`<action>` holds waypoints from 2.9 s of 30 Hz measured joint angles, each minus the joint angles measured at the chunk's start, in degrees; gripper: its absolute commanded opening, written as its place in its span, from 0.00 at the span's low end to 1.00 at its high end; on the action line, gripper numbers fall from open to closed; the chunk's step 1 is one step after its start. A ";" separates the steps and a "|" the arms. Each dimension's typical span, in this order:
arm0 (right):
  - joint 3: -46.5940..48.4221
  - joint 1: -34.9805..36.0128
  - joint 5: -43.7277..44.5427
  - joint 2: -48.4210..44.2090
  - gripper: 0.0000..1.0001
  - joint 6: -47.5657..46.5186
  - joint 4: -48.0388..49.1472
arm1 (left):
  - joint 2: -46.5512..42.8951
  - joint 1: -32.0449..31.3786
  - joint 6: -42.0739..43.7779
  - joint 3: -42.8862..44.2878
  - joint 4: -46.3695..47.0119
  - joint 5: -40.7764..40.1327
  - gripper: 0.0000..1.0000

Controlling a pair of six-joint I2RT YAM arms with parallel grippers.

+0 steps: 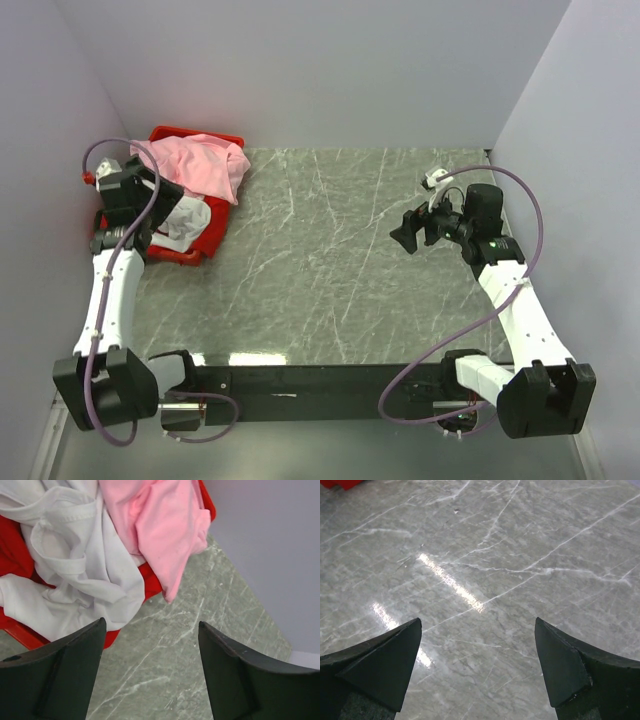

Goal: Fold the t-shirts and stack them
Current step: Grab the tshirt from the pile, then move the tshirt to the center of the board

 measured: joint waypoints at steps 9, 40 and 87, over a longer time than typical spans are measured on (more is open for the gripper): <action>0.00 0.02 -1.18 0.37 0.99 -0.52 -0.90 | 12.09 0.00 -0.11 9.73 -3.78 -5.40 0.70; 0.00 0.00 -1.81 1.53 0.99 -1.44 -2.38 | 47.41 -0.52 11.82 44.81 -9.97 -11.30 0.00; -1.14 -8.59 -5.01 0.83 0.97 -5.31 -2.69 | 22.93 -43.41 16.63 3.23 17.22 6.27 0.96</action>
